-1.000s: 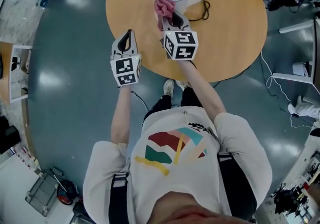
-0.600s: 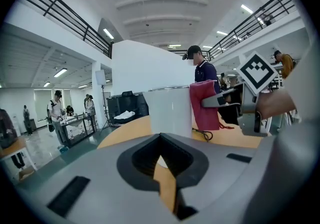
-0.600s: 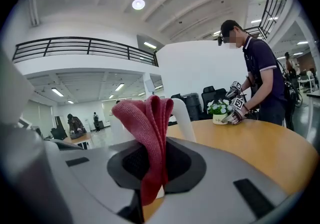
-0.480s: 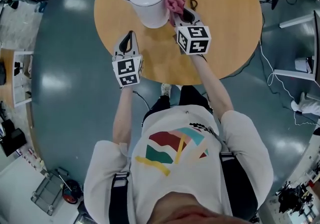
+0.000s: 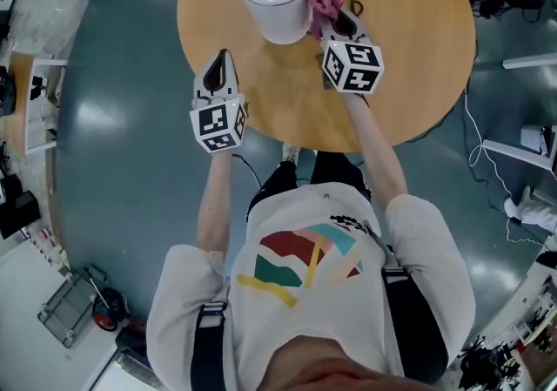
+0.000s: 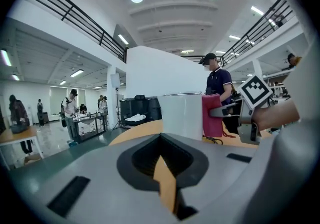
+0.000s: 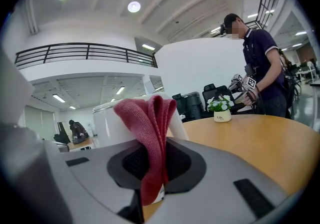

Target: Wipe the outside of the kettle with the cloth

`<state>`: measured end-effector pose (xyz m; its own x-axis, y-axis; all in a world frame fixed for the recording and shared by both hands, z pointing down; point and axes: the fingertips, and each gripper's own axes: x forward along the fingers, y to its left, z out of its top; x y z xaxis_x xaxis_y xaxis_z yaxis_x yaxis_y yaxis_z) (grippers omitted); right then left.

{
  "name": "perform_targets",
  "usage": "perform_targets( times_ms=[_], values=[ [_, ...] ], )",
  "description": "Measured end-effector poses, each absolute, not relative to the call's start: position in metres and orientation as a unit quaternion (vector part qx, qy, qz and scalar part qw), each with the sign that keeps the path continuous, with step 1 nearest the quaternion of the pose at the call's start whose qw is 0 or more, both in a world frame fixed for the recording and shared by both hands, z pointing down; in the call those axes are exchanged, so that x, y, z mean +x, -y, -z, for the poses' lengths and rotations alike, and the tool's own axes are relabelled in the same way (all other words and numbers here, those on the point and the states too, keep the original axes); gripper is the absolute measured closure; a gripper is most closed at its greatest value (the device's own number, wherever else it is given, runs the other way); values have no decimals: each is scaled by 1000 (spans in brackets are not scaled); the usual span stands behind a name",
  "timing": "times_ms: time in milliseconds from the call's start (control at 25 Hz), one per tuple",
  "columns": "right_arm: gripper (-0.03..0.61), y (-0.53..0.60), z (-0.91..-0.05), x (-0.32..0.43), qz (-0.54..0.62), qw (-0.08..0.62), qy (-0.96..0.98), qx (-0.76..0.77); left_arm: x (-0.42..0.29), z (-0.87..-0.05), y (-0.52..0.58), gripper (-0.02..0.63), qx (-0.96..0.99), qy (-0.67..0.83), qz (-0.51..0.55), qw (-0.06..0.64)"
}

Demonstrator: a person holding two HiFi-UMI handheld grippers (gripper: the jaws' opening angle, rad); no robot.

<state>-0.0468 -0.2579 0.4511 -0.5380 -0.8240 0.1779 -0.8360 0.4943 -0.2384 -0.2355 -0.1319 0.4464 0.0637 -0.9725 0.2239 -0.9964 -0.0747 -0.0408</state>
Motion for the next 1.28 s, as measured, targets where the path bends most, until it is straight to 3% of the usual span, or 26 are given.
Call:
perform_targets(
  times_ms=[200,640,960,1280],
  values=[
    [531,208,-481,-67,-176,7,863,473,-255,-469,111,569,715,689,-78,87],
    [531,193,-542,-220,-79,60,892,442,-316,-537,63,569,706,690,-96,128],
    [531,215,-555,-233,-58,80,873,479,-354,-555,49,571,698,694,-103,139],
    [531,210,-555,-220,-32,102,870,482,-339,-557,68,569,714,678,-95,147]
  ],
)
